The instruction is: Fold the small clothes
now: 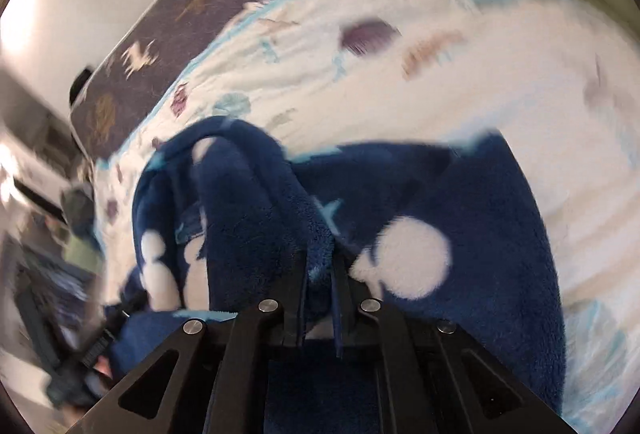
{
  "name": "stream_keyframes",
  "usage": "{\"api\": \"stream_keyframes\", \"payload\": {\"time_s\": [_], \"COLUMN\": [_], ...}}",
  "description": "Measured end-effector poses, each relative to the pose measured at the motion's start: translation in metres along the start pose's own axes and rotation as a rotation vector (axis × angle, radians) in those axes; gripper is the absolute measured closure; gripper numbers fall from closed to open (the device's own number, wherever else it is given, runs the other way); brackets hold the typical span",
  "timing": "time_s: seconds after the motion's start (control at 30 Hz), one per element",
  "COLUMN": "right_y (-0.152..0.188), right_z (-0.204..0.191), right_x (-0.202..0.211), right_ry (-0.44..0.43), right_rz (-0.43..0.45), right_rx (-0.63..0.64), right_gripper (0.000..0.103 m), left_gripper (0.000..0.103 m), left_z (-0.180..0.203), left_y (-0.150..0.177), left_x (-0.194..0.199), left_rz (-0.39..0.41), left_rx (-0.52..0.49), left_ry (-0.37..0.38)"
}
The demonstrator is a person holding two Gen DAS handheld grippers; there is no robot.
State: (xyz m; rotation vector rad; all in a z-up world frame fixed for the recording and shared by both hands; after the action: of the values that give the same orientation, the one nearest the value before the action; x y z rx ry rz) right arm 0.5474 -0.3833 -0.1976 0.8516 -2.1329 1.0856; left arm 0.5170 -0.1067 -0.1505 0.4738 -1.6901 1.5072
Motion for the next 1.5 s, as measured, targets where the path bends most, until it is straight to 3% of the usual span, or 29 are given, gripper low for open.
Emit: {"api": "stream_keyframes", "payload": {"time_s": [0.13, 0.2, 0.23, 0.27, 0.3, 0.37, 0.4, 0.47, 0.53, 0.6, 0.63, 0.67, 0.7, 0.73, 0.8, 0.87, 0.97, 1.1, 1.27, 1.4, 1.5], "right_y": [0.001, 0.004, 0.008, 0.013, 0.02, 0.031, 0.035, 0.041, 0.051, 0.069, 0.08, 0.094, 0.108, 0.114, 0.137, 0.157, 0.204, 0.272, 0.337, 0.37, 0.378], "right_z": [-0.011, -0.024, -0.035, -0.044, -0.051, -0.05, -0.037, -0.028, -0.031, -0.037, -0.041, -0.046, -0.043, -0.035, -0.003, 0.002, -0.003, -0.009, -0.013, -0.002, 0.003], "right_x": [0.034, 0.061, 0.067, 0.067, 0.06, 0.028, 0.011, 0.013, 0.04, 0.072, 0.085, 0.098, 0.104, 0.1, 0.088, 0.111, 0.16, 0.204, 0.227, 0.245, 0.255], "right_ry": [0.038, 0.005, -0.024, -0.056, -0.076, -0.017, 0.047, 0.009, -0.002, -0.06, -0.105, -0.135, -0.114, -0.057, 0.13, 0.039, -0.115, -0.229, -0.25, -0.25, -0.235], "right_rz": [0.079, 0.162, 0.172, 0.152, 0.11, -0.007, -0.042, -0.019, 0.018, 0.013, -0.005, -0.023, -0.034, -0.049, -0.107, -0.107, -0.113, -0.168, -0.197, -0.203, -0.169], "right_rx": [0.038, 0.088, 0.134, 0.169, 0.19, 0.19, 0.156, 0.096, 0.139, 0.183, 0.206, 0.239, 0.266, 0.273, 0.241, 0.19, 0.222, 0.235, 0.279, 0.246, 0.228], "right_gripper": [0.078, 0.077, 0.081, 0.087, 0.09, 0.098, 0.101, 0.102, 0.098, 0.096, 0.096, 0.095, 0.094, 0.093, 0.095, 0.093, 0.093, 0.092, 0.088, 0.087, 0.085], "left_gripper": [0.099, 0.095, 0.087, 0.08, 0.08, 0.08, 0.08, 0.08, 0.08, 0.075, 0.064, 0.059, 0.061, 0.074, 0.078, 0.071, 0.06, 0.059, 0.057, 0.054, 0.036], "left_z": [0.001, 0.01, 0.015, 0.017, 0.016, 0.012, 0.011, 0.009, 0.011, 0.016, 0.018, 0.017, 0.011, 0.004, 0.007, 0.018, 0.028, 0.051, 0.107, 0.16, 0.19], "left_y": [0.002, 0.0, -0.002, 0.001, 0.009, 0.023, 0.026, 0.032, 0.039, 0.049, 0.056, 0.068, 0.08, 0.096, 0.11, 0.133, 0.17, 0.22, 0.27, 0.305, 0.312], "left_x": [0.041, 0.055, 0.054, 0.045, 0.023, 0.002, 0.011, 0.044, 0.075, 0.108, 0.113, 0.105, 0.093, 0.086, 0.113, 0.16, 0.205, 0.24, 0.258, 0.264, 0.268], "left_rz": [0.085, 0.129, 0.138, 0.114, 0.039, -0.027, 0.02, 0.054, 0.087, 0.14, 0.146, 0.099, 0.031, -0.044, 0.016, 0.092, 0.136, 0.126, 0.11, 0.064, 0.079], "left_rx": [0.046, 0.031, 0.009, -0.019, -0.07, -0.105, -0.086, -0.041, -0.016, -0.057, -0.094, -0.14, -0.159, -0.143, -0.095, -0.059, -0.073, -0.075, -0.145, -0.22, -0.265], "left_ry": [0.097, 0.153, 0.152, 0.109, 0.011, -0.05, -0.035, 0.036, 0.127, 0.166, 0.147, 0.076, -0.006, -0.078, -0.003, 0.136, 0.166, 0.231, 0.321, 0.414, 0.428]}}
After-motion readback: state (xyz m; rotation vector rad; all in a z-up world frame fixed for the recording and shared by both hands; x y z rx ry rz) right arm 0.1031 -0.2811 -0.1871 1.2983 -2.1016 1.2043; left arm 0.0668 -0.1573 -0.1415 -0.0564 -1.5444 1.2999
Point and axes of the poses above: each gripper's, at about its wrist camera, not at the fingertips, and x roughly against the way its jaws point, z to its right, y to its underside, the point moved 8 cm from there along -x, roughly the way its jaws point, and after that the axes turned 7 degrees about -x, right-handed, at the moved point
